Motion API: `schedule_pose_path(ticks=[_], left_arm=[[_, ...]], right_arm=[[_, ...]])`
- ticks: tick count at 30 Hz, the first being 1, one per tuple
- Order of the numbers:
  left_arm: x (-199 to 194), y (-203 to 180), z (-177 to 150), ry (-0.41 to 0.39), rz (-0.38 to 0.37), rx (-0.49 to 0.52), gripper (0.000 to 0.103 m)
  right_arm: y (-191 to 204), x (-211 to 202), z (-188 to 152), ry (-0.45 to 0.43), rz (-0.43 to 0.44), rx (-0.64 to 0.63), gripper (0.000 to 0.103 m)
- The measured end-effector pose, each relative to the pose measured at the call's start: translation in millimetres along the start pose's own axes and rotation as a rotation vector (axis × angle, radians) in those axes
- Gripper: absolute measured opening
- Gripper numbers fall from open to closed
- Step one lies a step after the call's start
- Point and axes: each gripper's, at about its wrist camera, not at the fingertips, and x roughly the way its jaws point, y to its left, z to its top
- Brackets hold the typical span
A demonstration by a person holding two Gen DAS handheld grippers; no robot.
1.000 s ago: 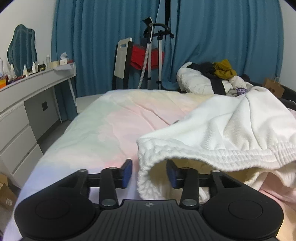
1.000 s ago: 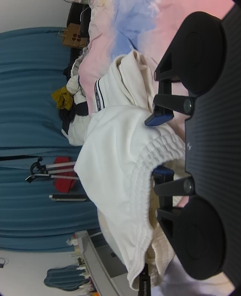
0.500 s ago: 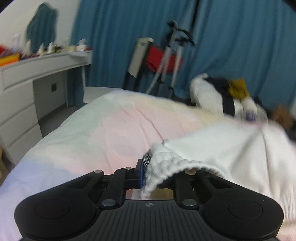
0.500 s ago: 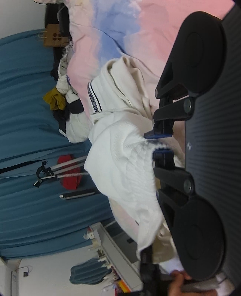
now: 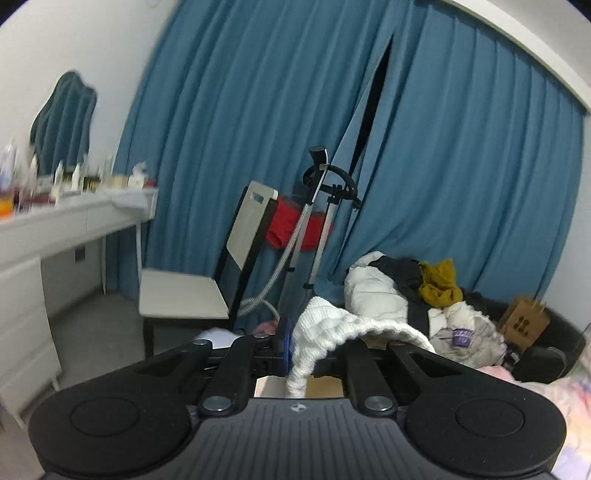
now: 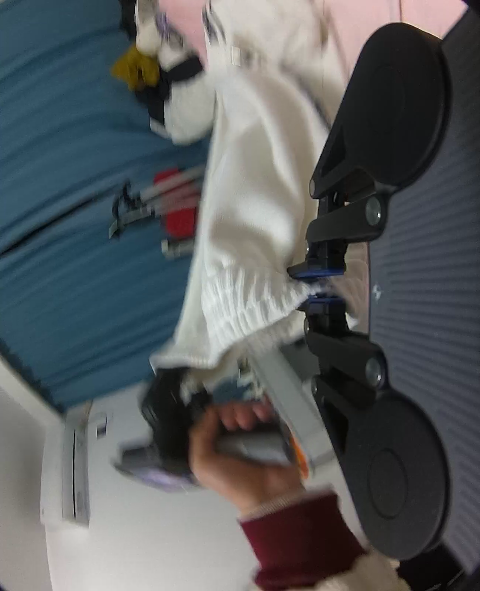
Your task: Fold clothes
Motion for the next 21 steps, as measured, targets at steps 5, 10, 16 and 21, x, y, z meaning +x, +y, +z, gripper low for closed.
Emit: schedule_pose_path(ticks=[5, 10, 16, 21], left_arm=[[52, 56, 16, 0.085, 0.036, 0.006, 0.01], [124, 123, -47, 0.226, 0.082, 0.034, 0.01], [165, 194, -109, 0.299, 0.045, -0.075, 0.016], [141, 221, -113, 0.292, 0.053, -0.153, 0.044]], right_arm=[[53, 75, -32, 0.056, 0.092, -0.016, 0.014], [57, 141, -78, 0.19, 0.063, -0.019, 0.014], [43, 172, -106, 0.278, 0.055, -0.032, 0.016], [48, 169, -97, 0.317, 0.093, -0.07, 0.031]])
